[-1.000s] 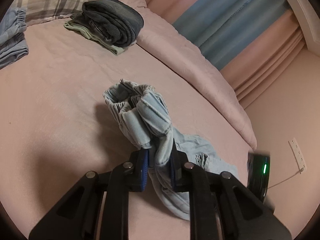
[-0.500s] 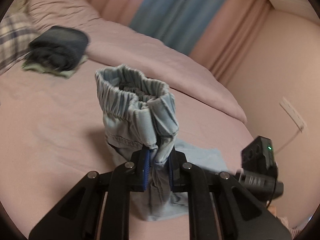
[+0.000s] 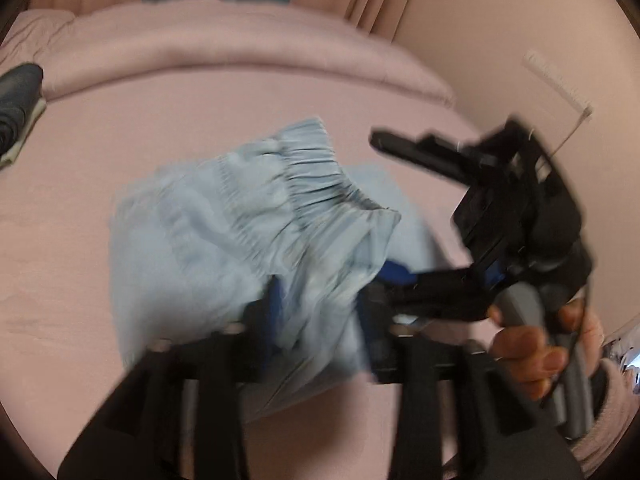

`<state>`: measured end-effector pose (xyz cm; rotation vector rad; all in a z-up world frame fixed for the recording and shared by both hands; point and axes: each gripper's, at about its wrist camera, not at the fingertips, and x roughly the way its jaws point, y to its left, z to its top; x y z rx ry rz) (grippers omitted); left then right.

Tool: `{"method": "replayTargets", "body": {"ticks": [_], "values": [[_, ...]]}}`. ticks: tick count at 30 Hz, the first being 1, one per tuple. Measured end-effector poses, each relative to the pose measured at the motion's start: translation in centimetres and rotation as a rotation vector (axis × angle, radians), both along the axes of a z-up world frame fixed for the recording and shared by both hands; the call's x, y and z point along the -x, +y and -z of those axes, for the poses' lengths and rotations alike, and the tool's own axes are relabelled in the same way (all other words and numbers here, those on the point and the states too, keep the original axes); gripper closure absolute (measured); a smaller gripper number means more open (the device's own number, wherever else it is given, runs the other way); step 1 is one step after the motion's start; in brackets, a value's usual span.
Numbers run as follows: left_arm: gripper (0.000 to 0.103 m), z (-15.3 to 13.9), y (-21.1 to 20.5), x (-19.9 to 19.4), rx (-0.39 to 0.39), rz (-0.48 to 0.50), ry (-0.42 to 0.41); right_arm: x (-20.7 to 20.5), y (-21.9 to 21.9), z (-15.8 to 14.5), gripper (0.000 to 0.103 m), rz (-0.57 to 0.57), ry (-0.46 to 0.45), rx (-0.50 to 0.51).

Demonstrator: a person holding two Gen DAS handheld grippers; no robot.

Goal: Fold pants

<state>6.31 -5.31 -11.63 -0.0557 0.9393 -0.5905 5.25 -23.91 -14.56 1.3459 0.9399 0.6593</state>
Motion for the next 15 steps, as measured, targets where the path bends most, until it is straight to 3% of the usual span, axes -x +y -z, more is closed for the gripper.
{"method": "replayTargets", "body": {"ticks": [5,7,9,13,15], "values": [[0.043,-0.3,2.5,0.3,0.083,-0.018,0.037,-0.7,0.4,-0.9,0.025,-0.053,0.026,0.156],[0.031,-0.8,4.6,1.1,0.113,-0.070,0.033,-1.0,1.3,-1.9,0.026,-0.081,0.011,0.281],[0.028,-0.9,7.3,1.8,0.152,-0.132,0.038,-1.8,1.8,-2.4,0.029,-0.107,0.004,0.384],[0.026,0.1,11.7,2.9,0.198,-0.254,0.096,-2.7,3.4,-2.5,0.060,-0.157,-0.002,0.622],[0.026,0.9,13.6,3.4,0.214,-0.310,0.131,-2.8,4.0,-2.6,0.064,-0.168,-0.020,0.702]]}}
